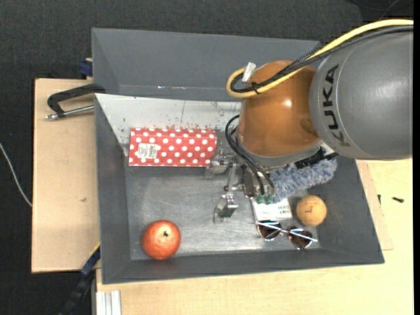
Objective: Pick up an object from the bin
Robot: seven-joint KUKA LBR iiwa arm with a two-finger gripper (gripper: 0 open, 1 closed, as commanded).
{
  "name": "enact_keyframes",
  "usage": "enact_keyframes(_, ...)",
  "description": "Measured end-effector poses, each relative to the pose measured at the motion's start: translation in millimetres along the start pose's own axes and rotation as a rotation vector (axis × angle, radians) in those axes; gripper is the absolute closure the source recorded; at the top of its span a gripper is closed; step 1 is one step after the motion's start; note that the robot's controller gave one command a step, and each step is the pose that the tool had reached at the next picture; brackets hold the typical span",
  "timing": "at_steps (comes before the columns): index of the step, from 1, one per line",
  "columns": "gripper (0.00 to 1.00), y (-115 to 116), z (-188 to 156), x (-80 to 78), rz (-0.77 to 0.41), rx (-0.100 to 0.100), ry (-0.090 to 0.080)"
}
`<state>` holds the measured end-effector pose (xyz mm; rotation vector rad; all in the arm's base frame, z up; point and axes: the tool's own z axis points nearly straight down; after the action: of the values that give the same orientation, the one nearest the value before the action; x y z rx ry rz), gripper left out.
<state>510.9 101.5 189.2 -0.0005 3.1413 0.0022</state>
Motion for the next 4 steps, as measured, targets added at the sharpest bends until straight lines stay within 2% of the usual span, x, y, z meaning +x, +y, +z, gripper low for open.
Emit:
enact_keyframes(1, 0.0, 36, 42, 1.9, -0.121, 0.0, -0.004)
enact_keyframes(2, 0.0, 83, 51, 2.3, -0.22, -0.002, -0.004)
enact_keyframes(3, 0.0, 101, 60, 16.7, -0.412, 0.001, -0.001)
enact_keyframes(4, 0.0, 117, 111, 17.2, -0.629, 0.0, -0.002)
